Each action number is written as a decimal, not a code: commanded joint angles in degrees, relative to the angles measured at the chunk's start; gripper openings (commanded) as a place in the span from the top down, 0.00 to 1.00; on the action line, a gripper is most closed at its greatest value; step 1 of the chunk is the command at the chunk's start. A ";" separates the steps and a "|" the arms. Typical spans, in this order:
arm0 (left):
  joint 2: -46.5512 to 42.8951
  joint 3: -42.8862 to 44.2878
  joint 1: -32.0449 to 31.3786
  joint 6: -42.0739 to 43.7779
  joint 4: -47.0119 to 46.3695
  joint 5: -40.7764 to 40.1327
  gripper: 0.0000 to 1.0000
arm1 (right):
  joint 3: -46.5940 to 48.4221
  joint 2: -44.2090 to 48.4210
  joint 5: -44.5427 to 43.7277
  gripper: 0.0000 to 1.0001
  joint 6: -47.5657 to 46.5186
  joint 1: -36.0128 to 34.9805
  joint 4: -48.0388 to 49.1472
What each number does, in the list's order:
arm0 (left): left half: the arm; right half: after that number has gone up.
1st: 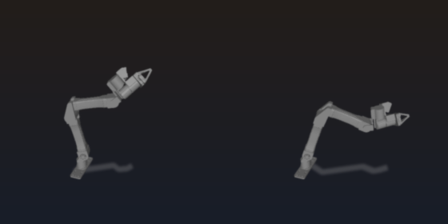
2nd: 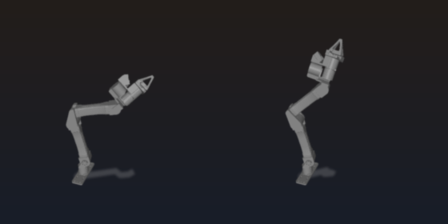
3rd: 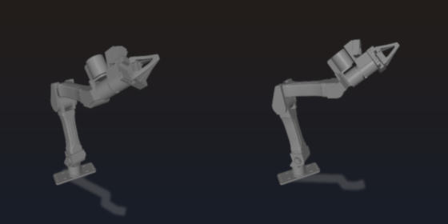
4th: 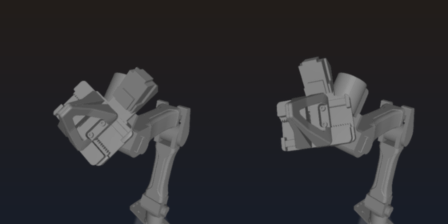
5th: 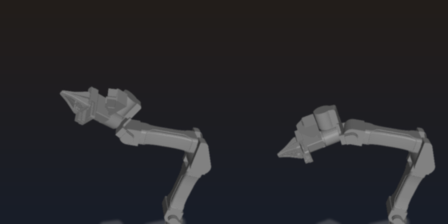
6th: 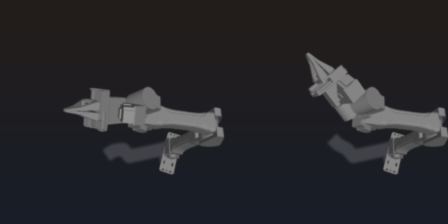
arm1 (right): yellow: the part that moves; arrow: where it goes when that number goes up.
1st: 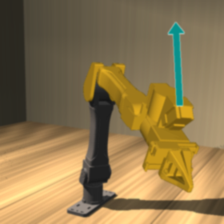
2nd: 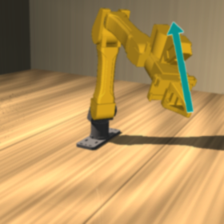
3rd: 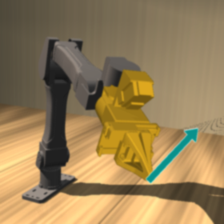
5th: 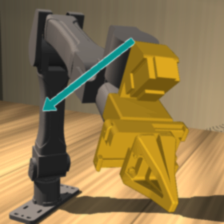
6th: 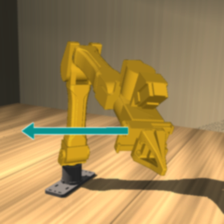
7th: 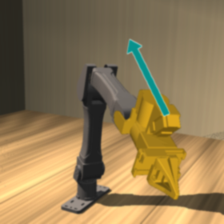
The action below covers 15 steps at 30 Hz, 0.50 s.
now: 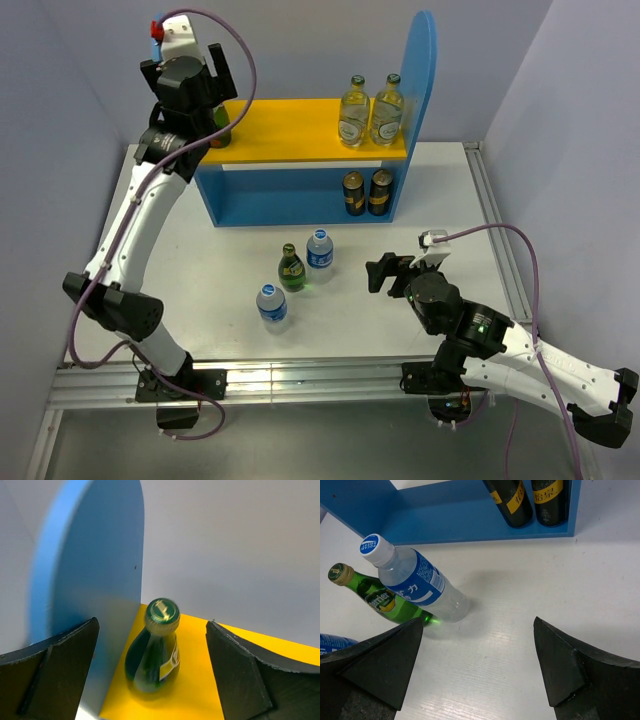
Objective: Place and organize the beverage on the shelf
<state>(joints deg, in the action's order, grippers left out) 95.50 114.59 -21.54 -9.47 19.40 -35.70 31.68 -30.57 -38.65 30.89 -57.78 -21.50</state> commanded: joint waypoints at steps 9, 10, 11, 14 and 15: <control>-21.48 -22.62 -15.10 -7.63 6.44 -7.54 0.11 | -0.04 0.77 -1.78 0.02 0.75 -0.23 0.32; -24.55 -25.35 -17.55 -9.32 6.44 -6.06 0.11 | -0.04 0.77 -1.69 0.02 0.92 -0.23 0.49; -25.88 -30.60 -18.44 -10.99 5.83 -4.91 0.11 | -0.04 0.77 -1.69 0.02 0.83 -0.23 0.40; -30.11 -39.57 -21.78 -15.83 4.69 -3.67 0.12 | -0.13 0.77 -1.60 0.02 0.75 -0.23 0.49; -30.72 -41.35 -22.57 -17.06 4.42 -3.15 0.12 | -0.04 0.60 -1.51 0.02 0.75 -0.23 0.49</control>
<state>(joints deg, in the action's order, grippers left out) 66.32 79.07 -41.93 -19.90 24.58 -40.01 31.68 -30.13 -38.63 31.07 -57.78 -21.58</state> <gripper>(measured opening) 0.884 0.980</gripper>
